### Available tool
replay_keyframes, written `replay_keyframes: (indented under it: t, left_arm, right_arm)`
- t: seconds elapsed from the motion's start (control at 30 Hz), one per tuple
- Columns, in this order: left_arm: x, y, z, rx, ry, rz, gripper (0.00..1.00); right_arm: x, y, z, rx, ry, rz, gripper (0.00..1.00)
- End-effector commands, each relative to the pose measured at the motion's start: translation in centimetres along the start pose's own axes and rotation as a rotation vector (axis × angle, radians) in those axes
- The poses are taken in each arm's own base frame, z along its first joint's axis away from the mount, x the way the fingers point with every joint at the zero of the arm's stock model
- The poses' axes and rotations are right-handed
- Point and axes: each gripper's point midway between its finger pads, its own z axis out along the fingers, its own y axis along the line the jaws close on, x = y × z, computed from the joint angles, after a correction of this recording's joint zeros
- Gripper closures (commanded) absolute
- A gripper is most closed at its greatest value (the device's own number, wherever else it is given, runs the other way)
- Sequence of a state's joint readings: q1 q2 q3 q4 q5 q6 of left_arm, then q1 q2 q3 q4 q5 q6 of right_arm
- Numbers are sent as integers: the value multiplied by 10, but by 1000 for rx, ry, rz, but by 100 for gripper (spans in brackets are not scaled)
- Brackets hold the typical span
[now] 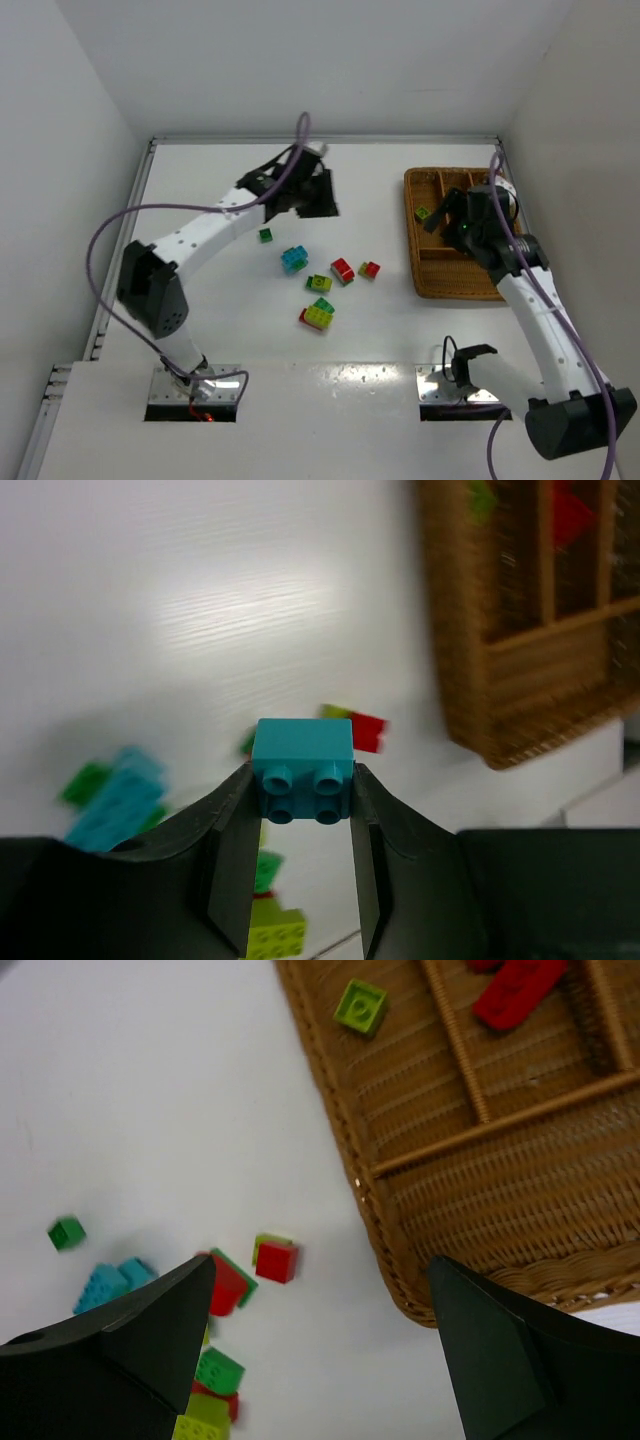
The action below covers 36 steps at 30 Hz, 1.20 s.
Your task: Sort the legos into containers by color
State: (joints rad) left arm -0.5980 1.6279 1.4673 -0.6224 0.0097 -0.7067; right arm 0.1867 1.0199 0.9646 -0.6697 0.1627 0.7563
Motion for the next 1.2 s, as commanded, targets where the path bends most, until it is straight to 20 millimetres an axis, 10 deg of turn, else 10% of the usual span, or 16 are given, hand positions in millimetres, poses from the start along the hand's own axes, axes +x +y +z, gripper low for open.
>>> replay_keyframes:
  t: [0.0,0.2,0.43,0.6,0.83,1.0,1.13,1.17]
  left_arm:
    - [32,-79,24,207,116,176,93]
    - [79,-187,63,562,246,196,93]
    - [114,-259,88,734,365,200,96]
    - [143,-266,123,725,438,159,92]
    - [140,-286,112,778,420,172,29]
    - [129,-286,88,789,387,222,22]
    - [116,-254,64,659,351,320,22]
    - [131,-219,74,537,376,362,22]
  right_arm:
    - [-12,-26,-11,127,-91,177,13]
    - [-66,-24,-60,99,-326,318,13]
    - [-94,-15,-91,47,-426,349,13]
    - [-102,-14,-100,46,-448,346,13]
    - [-102,-14,-102,54,-441,335,13]
    - [-102,-14,-99,60,-434,333,13]
    - [-105,-5,-100,25,-423,309,13]
    - [-105,-3,-96,27,-406,288,13]
